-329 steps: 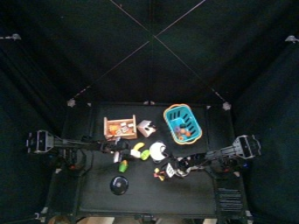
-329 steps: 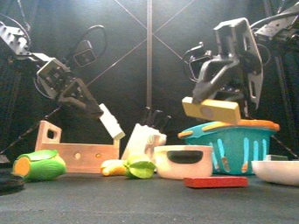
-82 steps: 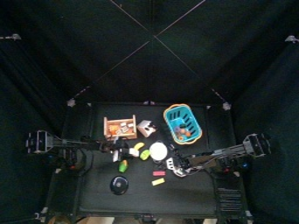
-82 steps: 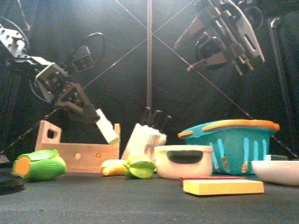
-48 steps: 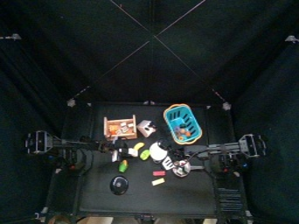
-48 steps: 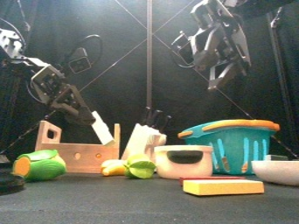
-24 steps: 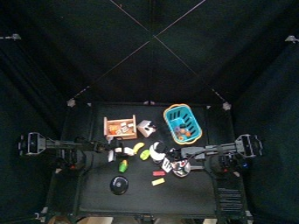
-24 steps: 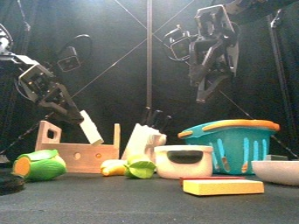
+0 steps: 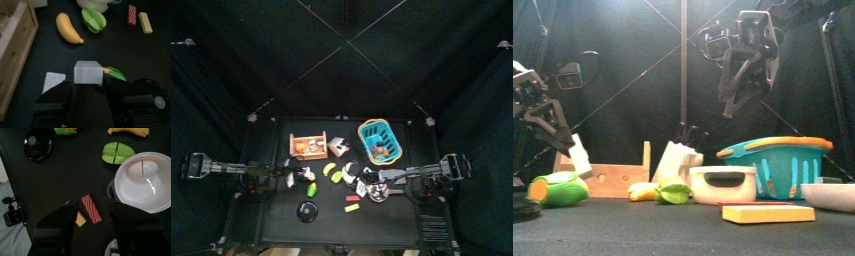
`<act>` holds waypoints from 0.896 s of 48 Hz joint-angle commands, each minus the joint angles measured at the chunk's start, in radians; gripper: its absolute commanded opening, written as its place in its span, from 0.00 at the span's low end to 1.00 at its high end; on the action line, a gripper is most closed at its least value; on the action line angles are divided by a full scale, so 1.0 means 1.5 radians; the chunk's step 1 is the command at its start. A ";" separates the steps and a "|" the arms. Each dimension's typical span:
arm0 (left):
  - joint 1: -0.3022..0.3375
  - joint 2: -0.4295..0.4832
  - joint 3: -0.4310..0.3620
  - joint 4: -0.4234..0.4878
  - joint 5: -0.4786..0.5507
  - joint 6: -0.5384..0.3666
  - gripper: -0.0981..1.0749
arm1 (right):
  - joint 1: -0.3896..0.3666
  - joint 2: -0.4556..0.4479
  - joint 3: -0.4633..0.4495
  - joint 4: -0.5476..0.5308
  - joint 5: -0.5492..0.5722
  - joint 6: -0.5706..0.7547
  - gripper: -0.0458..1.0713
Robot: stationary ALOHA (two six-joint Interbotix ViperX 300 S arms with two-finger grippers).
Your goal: Place egg near salmon and rice near rice
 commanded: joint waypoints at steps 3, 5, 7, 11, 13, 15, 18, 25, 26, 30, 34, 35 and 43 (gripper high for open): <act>-0.001 0.001 0.001 -0.010 0.040 0.003 0.57 | -0.003 -0.007 0.000 -0.003 -0.008 0.001 0.77; -0.001 0.000 0.003 -0.007 0.044 0.003 0.57 | -0.003 -0.006 0.000 -0.003 -0.008 0.000 0.77; -0.001 0.001 0.004 -0.004 0.047 0.003 0.57 | -0.004 -0.004 0.000 -0.003 -0.008 0.000 0.77; 0.000 0.001 0.005 0.007 0.047 0.004 0.57 | -0.005 0.000 -0.002 -0.004 -0.010 0.002 0.77; 0.000 0.001 0.005 0.015 0.047 0.004 0.57 | -0.005 0.003 -0.002 -0.004 -0.008 0.002 0.77; -0.001 0.002 0.007 0.021 0.048 0.003 0.57 | -0.006 0.006 -0.002 -0.004 -0.008 0.002 0.77; -0.003 0.004 0.009 0.026 0.050 0.003 0.57 | -0.006 0.009 -0.002 -0.004 -0.008 0.002 0.77; -0.004 0.017 0.019 0.020 0.050 0.001 0.58 | -0.005 0.013 -0.003 -0.003 -0.008 0.003 0.77; -0.004 0.019 0.018 0.018 0.050 0.001 0.58 | -0.006 0.013 -0.003 -0.003 -0.008 0.003 0.77; -0.005 0.032 0.017 0.013 0.050 0.002 0.63 | -0.006 0.013 -0.005 -0.002 -0.005 0.004 0.77; -0.008 0.045 0.016 0.012 0.051 0.002 0.70 | -0.006 0.013 -0.006 -0.002 -0.004 0.004 0.77; -0.008 0.048 0.016 0.012 0.051 0.002 0.71 | -0.006 0.013 -0.006 -0.002 -0.004 0.004 0.77; -0.008 0.069 0.014 0.012 0.053 0.001 0.78 | -0.006 0.013 -0.005 0.000 -0.003 0.004 0.76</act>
